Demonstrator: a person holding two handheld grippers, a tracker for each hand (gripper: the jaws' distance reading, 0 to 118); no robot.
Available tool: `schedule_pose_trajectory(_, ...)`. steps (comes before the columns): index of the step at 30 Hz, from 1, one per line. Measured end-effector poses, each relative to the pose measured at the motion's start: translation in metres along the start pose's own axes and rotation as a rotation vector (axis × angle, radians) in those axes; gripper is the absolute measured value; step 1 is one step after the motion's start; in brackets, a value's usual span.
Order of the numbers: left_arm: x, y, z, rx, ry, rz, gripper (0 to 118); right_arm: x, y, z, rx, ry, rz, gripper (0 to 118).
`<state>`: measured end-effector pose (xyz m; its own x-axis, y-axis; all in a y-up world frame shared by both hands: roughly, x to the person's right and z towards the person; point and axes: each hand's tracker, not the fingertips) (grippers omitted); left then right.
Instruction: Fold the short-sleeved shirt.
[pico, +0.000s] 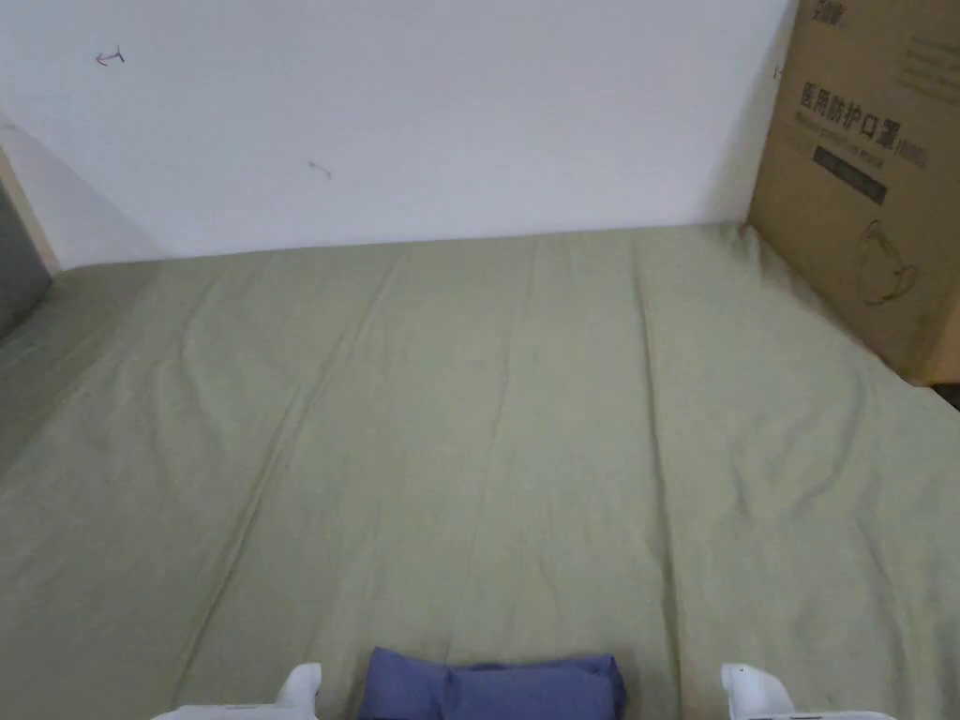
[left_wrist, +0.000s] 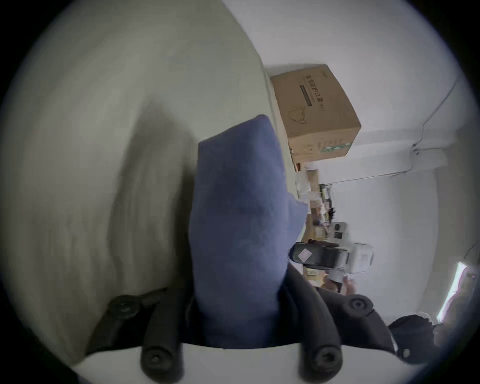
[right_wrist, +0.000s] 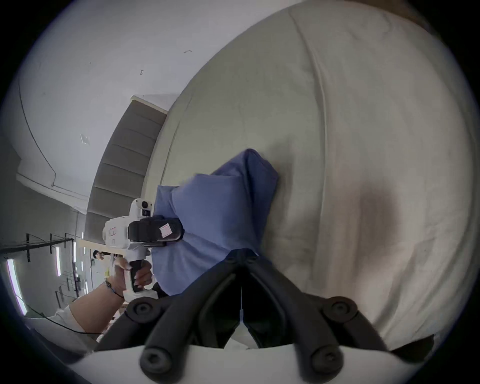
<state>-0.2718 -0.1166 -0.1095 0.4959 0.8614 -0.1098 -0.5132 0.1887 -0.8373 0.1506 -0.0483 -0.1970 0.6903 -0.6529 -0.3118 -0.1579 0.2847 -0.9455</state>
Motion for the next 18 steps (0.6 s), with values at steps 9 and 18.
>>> schedule_pose_trajectory(9,0.066,0.019,0.133,0.139,0.178,-0.191,24,-0.052,0.011,0.057,0.108,0.042,0.123,0)
schedule_pose_trajectory(18,0.045,0.054,0.265,0.108,0.863,-0.253,24,-0.082,0.007,0.079,0.147,0.026,0.192,0)
